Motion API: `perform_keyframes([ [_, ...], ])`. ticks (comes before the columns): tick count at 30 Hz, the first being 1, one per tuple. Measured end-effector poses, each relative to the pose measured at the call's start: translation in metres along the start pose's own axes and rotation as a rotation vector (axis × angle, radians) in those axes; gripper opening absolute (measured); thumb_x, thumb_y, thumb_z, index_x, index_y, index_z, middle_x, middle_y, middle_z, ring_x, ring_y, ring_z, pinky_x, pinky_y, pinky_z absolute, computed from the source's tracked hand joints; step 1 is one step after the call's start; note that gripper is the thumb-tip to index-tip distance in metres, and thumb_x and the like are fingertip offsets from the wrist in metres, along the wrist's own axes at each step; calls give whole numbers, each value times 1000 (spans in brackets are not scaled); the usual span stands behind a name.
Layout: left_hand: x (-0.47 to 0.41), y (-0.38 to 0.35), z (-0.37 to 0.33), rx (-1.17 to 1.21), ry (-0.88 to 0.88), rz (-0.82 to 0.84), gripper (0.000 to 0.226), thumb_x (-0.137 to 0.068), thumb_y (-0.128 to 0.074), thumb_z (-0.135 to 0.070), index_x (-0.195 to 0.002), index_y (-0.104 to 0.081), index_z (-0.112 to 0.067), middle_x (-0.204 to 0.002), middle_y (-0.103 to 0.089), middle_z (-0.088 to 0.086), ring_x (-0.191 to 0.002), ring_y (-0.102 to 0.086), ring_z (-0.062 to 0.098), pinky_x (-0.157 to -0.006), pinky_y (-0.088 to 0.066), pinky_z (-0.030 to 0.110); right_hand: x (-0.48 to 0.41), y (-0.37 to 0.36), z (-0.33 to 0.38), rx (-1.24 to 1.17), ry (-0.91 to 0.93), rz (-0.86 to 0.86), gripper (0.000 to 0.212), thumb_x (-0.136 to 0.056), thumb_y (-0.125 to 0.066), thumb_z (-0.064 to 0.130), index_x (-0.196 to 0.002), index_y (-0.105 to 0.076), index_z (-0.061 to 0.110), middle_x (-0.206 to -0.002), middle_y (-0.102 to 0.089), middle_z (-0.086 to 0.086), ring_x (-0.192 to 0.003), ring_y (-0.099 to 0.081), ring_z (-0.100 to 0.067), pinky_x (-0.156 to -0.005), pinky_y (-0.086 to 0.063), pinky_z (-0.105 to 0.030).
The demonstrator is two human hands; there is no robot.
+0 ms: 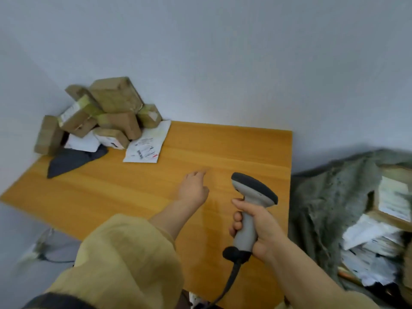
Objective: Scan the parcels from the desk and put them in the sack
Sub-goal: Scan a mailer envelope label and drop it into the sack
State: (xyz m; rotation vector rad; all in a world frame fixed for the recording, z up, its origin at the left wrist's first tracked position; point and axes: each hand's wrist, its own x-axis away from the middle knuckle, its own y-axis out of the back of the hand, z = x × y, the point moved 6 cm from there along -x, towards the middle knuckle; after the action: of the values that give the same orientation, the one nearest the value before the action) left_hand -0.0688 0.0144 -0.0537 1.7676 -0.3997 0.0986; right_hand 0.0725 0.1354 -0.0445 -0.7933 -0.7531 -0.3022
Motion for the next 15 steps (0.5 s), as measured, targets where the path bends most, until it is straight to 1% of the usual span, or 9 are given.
perform_keyframes([
  [3, -14, 17, 77, 47, 141, -21, 54, -97, -49, -23, -147, -32, -12, -149, -36, 9, -132, -37, 28, -103, -37, 38, -26, -48, -12, 70, -11, 15, 4, -86, -67, 8, -84, -63, 8, -54, -50, -6, -38, -44, -16, -45, -45, -28],
  [6, -44, 29, 143, 108, 228, -49, 53, -96, -51, -25, -145, -35, -8, -146, -39, 12, -130, -40, 29, -101, -38, 38, -56, -94, -21, 121, 4, 14, 3, -87, -66, 8, -86, -64, 7, -54, -50, -6, -38, -44, -16, -44, -45, -28],
  [8, -74, 35, 179, 127, 233, -57, 54, -95, -53, -25, -143, -38, -5, -143, -42, 15, -128, -42, 31, -100, -37, 36, -79, -121, -26, 139, 15, -24, 3, -87, -66, 8, -87, -64, 7, -53, -50, -6, -38, -44, -16, -45, -45, -28],
  [10, -108, 39, 206, 101, 191, -51, 54, -94, -54, -25, -141, -38, -3, -141, -43, 17, -128, -41, 32, -101, -35, 35, -102, -146, -32, 147, 18, -61, 4, -86, -67, 8, -87, -64, 6, -53, -50, -7, -39, -43, -17, -45, -45, -28],
  [12, -141, 38, 226, 64, 131, -30, 61, -93, -56, -26, -145, -32, -4, -149, -32, 18, -136, -31, 32, -108, -27, 34, -124, -166, -37, 164, 15, -96, 4, -86, -68, 7, -86, -65, 5, -52, -50, -7, -39, -43, -17, -45, -45, -29],
  [14, -170, 33, 240, 20, 86, 31, 74, -92, -57, -35, -150, -20, -7, -158, -11, 16, -145, -10, 31, -116, -12, 35, -141, -182, -40, 183, 16, -117, 4, -86, -67, 7, -86, -65, 4, -52, -50, -8, -39, -43, -18, -44, -44, -29],
  [15, -182, 29, 246, -7, 69, 68, 79, -91, -56, -41, -152, -16, -9, -160, -3, 14, -147, -2, 31, -117, -8, 37, -148, -188, -41, 194, 21, -120, 4, -86, -67, 7, -86, -65, 4, -53, -50, -8, -39, -43, -18, -44, -43, -28],
])
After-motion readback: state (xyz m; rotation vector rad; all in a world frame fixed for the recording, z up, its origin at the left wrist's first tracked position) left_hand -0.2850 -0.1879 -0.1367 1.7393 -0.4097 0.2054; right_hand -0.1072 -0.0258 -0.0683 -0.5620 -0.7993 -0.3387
